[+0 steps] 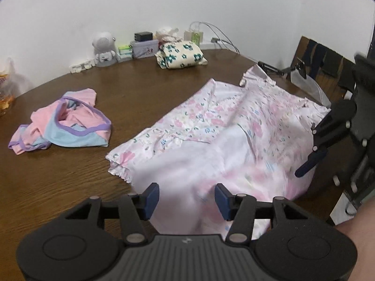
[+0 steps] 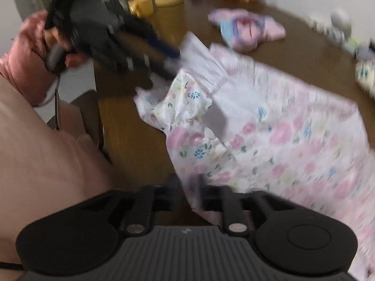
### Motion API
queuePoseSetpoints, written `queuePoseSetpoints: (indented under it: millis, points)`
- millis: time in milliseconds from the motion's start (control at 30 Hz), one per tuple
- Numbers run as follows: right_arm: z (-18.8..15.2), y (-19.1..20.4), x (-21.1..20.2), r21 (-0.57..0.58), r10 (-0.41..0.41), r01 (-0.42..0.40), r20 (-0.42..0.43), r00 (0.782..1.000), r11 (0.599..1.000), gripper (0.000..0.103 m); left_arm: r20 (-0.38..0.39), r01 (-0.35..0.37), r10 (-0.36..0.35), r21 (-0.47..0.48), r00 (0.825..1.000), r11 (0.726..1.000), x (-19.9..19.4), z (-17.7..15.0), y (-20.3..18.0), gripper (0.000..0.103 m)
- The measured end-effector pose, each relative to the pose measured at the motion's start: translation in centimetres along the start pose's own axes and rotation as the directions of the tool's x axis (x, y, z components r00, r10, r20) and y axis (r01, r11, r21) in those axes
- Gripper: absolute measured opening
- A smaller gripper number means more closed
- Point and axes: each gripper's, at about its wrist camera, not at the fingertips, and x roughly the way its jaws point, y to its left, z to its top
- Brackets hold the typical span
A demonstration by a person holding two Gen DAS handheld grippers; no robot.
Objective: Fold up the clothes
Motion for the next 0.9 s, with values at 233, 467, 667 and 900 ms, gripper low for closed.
queuePoseSetpoints:
  millis: [233, 467, 667, 900]
  points:
    - [-0.8, -4.2, -5.2, 0.255, -0.16, 0.113, 0.171, 0.972, 0.96, 0.047, 0.031, -0.043, 0.043, 0.006, 0.999, 0.999, -0.7, 1.3, 0.0, 0.056]
    - [-2.3, -5.3, -3.7, 0.33, -0.251, 0.201, 0.115, 0.961, 0.922, 0.044, 0.002, -0.114, 0.114, 0.044, 0.993, 0.992, 2.2, 6.7, 1.6, 0.057]
    - [-3.8, -5.6, -2.0, 0.361, -0.293, 0.25, 0.067, 0.954, 0.898, 0.044, -0.141, -0.066, 0.093, 0.185, 0.986, 0.98, 8.9, 9.0, 0.0, 0.047]
    - [-5.7, -6.0, -1.2, 0.401, -0.319, 0.273, 0.053, 0.946, 0.874, 0.045, -0.184, -0.108, 0.156, 0.244, 0.971, 0.964, 13.9, 8.4, -0.3, 0.006]
